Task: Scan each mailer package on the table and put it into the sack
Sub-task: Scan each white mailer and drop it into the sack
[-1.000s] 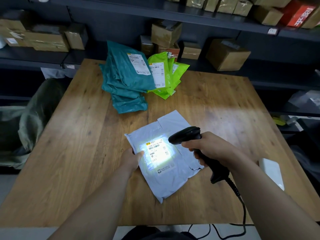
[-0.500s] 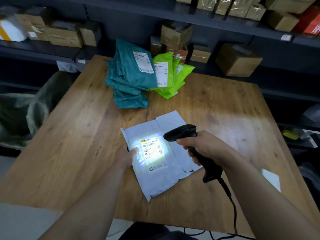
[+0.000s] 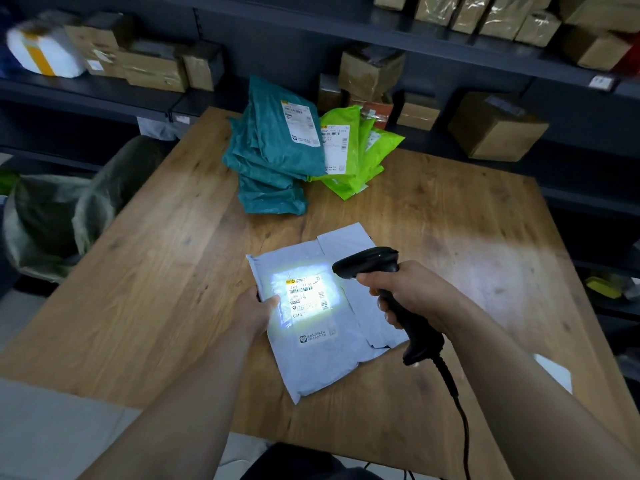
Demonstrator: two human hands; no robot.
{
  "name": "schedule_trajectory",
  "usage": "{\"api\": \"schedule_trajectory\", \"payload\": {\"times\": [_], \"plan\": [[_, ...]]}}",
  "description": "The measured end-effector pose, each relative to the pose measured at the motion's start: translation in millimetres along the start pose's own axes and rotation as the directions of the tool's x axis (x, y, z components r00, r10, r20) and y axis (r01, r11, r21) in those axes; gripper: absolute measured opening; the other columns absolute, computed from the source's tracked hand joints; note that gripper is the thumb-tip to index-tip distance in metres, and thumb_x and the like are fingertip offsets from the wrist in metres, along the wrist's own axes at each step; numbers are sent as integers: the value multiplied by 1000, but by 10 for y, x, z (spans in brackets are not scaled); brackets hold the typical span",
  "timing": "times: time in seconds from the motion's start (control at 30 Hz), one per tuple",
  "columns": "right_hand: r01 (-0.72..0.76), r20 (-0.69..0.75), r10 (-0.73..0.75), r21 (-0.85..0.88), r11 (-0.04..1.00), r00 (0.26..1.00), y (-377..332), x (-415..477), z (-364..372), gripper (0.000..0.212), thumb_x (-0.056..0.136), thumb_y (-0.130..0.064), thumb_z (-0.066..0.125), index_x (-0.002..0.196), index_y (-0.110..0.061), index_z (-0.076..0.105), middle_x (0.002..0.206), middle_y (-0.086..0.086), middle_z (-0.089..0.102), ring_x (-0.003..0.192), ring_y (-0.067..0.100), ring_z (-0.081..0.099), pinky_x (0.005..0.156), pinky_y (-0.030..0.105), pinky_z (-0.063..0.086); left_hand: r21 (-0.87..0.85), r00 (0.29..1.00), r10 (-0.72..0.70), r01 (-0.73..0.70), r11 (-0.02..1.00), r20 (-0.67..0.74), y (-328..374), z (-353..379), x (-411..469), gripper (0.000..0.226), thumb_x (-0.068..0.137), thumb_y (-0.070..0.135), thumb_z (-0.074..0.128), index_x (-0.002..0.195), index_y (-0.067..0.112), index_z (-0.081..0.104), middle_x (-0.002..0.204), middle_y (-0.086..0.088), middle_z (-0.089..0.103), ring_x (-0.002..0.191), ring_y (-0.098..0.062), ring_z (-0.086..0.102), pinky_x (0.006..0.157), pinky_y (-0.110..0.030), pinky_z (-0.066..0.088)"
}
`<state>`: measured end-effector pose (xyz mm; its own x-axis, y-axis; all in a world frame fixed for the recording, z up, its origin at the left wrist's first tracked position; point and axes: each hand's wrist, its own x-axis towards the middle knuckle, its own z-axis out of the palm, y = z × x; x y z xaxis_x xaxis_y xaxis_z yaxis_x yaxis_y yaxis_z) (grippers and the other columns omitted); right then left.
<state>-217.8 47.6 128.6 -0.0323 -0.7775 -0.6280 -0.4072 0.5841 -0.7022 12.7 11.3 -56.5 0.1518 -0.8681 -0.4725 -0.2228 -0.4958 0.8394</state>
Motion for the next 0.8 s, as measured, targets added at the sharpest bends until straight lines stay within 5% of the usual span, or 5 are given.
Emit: {"api": "schedule_trajectory", "payload": {"times": [0.17,0.27,0.4,0.53,0.8], "plan": [[86,28,-85,-25,996,996,-6,19,23,22,90,-34,66,89,-13,64,68,6,66,49,17,55,53,27,45,-14,1000,-8,8,1000,-8,5,-22,-82,28,89,15,65,114,3,62,107,-7,65,94,-26,62,78,-35,51],[171,10,-172,90,981,985,-20,112,107,20,92,-33,65,105,-17,65,74,7,67,50,17,56,51,27,45,-146,1000,-6,1,989,-31,42,-91,-132,44,80,38,67,112,9,63,105,-4,69,94,-23,66,79,-38,55],[221,-35,-222,320,921,974,-109,346,364,21,93,-28,65,109,-14,64,74,8,67,50,18,57,47,28,45,-318,998,-6,-14,948,-60,293,-451,-158,32,91,34,59,120,21,57,113,-5,68,96,-20,68,84,-42,56],[192,6,-213,412,891,977,-333,502,786,27,91,-32,68,101,-7,66,76,7,70,54,18,61,53,30,48,-424,998,44,-62,904,-53,658,-1131,-207,20,100,17,50,116,9,57,100,-7,70,80,-15,70,67,-29,56],[188,134,-293,508,841,947,-1124,689,1942,30,88,-31,71,103,-5,69,83,8,71,65,19,70,54,25,54,-490,997,39,-69,869,-71,956,-2842,-208,22,97,17,53,110,2,62,84,-10,75,72,-21,72,64,-32,60]]}}
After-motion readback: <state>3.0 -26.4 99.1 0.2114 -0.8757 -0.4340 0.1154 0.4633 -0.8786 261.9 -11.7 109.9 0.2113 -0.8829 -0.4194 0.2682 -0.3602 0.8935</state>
